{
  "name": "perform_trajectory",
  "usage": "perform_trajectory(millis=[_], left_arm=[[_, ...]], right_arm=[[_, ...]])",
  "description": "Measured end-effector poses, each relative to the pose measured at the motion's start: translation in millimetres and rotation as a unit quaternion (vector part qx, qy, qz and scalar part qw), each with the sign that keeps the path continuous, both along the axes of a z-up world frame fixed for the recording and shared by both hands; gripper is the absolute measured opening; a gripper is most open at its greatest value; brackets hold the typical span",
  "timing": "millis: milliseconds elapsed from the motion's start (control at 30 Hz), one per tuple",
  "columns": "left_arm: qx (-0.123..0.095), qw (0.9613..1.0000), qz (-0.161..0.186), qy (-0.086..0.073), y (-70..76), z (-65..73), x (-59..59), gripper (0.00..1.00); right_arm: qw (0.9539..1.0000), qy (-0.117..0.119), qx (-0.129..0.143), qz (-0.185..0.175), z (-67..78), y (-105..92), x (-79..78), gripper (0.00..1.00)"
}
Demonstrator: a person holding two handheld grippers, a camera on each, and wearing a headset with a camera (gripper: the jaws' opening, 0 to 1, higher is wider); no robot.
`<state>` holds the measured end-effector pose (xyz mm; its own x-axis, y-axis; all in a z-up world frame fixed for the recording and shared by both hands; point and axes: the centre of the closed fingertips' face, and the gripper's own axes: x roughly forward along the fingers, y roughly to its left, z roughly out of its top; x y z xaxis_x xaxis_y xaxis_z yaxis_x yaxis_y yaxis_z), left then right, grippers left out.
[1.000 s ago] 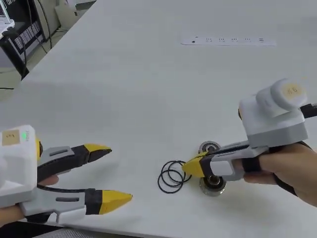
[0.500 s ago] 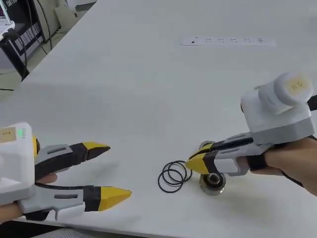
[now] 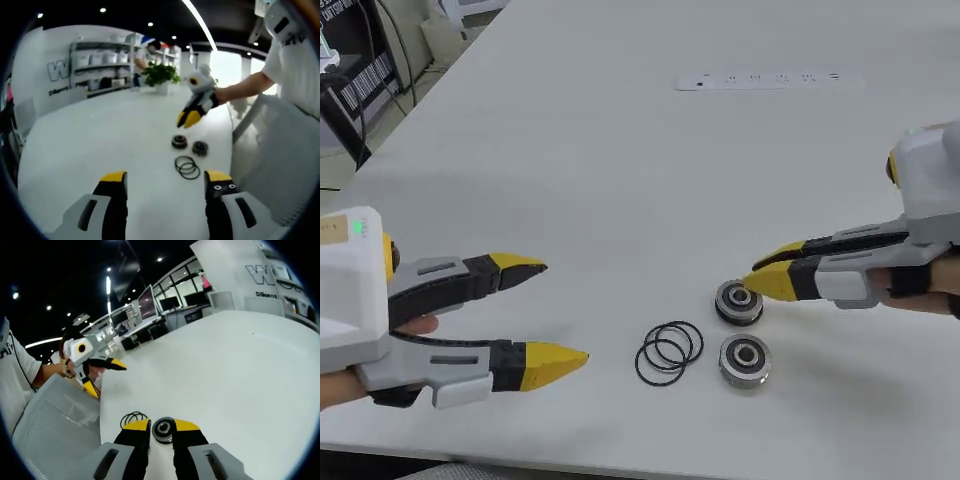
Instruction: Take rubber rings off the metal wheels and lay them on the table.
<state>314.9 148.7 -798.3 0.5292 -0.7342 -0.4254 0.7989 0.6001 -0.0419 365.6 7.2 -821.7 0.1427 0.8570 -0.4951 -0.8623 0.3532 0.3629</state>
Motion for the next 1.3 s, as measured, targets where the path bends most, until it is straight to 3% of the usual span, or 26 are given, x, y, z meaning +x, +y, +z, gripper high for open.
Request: perform_trajectory(millis=[133,333,700,1033,1133,1300], left_arm=[[0.011,0.9998,-0.016,-0.008,-3.6,6.8,7.0,0.63],[0.018,0.9986,-0.042,-0.026,-18.1,21.3,19.9,0.63],[0.018,0.9936,-0.101,-0.046,-59.6,34.2,40.1,0.59],[0.032,0.9867,-0.153,-0.043,-106.2,20.6,51.8,0.56],[0.047,0.985,-0.159,-0.048,-115.2,12.7,55.1,0.54],[0.063,0.9823,-0.171,-0.044,-129.0,-0.8,56.4,0.52]], right_arm=[[0.9997,-0.014,-0.018,0.003,-7.2,-12.4,0.9,0.16],[0.9994,-0.013,-0.032,0.002,-20.4,-21.2,-3.4,0.18],[0.9998,-0.002,-0.019,-0.004,-26.4,-16.7,-10.3,0.2],[0.9993,-0.025,-0.023,0.014,-28.0,-6.8,-12.7,0.23],[0.9985,-0.036,-0.031,0.025,-30.9,-3.6,-13.3,0.23],[0.997,-0.048,-0.045,0.04,-35.9,-1.2,-14.8,0.21]])
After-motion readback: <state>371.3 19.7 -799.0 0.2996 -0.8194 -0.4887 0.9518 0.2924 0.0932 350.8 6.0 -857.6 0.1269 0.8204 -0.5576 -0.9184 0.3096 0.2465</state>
